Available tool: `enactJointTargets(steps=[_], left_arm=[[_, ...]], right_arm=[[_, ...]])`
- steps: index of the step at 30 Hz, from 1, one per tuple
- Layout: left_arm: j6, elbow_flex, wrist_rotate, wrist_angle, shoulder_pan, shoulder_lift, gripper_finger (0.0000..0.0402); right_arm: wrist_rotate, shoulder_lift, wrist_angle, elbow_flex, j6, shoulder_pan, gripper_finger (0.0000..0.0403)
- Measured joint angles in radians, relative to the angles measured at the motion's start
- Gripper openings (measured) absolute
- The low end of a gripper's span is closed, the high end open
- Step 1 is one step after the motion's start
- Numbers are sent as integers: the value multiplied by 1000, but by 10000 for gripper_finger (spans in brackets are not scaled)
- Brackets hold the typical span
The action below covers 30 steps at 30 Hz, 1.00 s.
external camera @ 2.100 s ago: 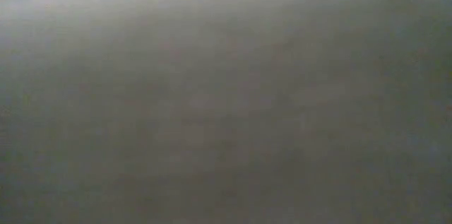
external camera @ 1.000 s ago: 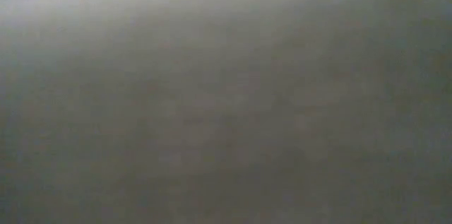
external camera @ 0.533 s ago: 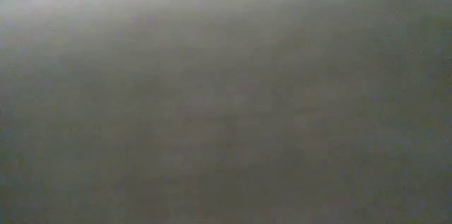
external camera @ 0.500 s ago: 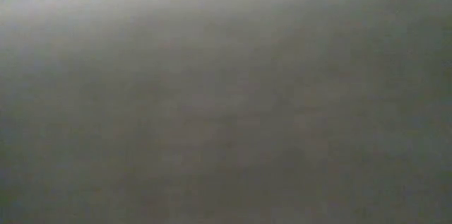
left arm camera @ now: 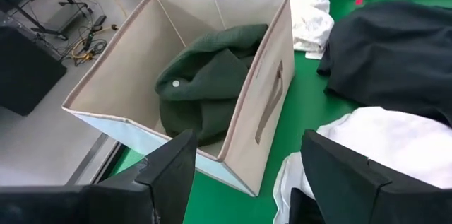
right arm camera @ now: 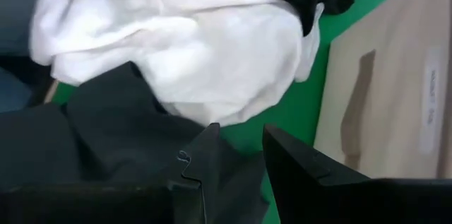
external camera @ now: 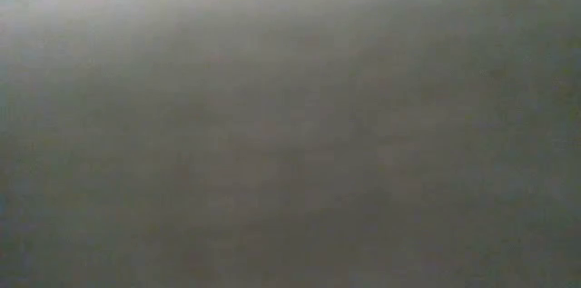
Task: Sort clothes
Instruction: Put the white cloth into the blue laundry bin
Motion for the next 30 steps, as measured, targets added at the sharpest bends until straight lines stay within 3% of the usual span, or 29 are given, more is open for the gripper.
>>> enactJointTargets(steps=[6, 11, 23, 30], left_arm=[[-2, 0, 0, -3, -4, 20, 233], [-3, 0, 1, -4, -12, 36, 233], [-26, 0, 0, -8, -45, 47, 233], [-104, -1, -58, -35, -115, 45, 233]], right_arm=[[78, 32, 64, 0, -40, 0, 96], [83, 85, 106, 0, -43, 0, 102], [83, 239, 207, 0, -100, 18, 182], [131, 314, 210, 0, -21, 33, 207]])
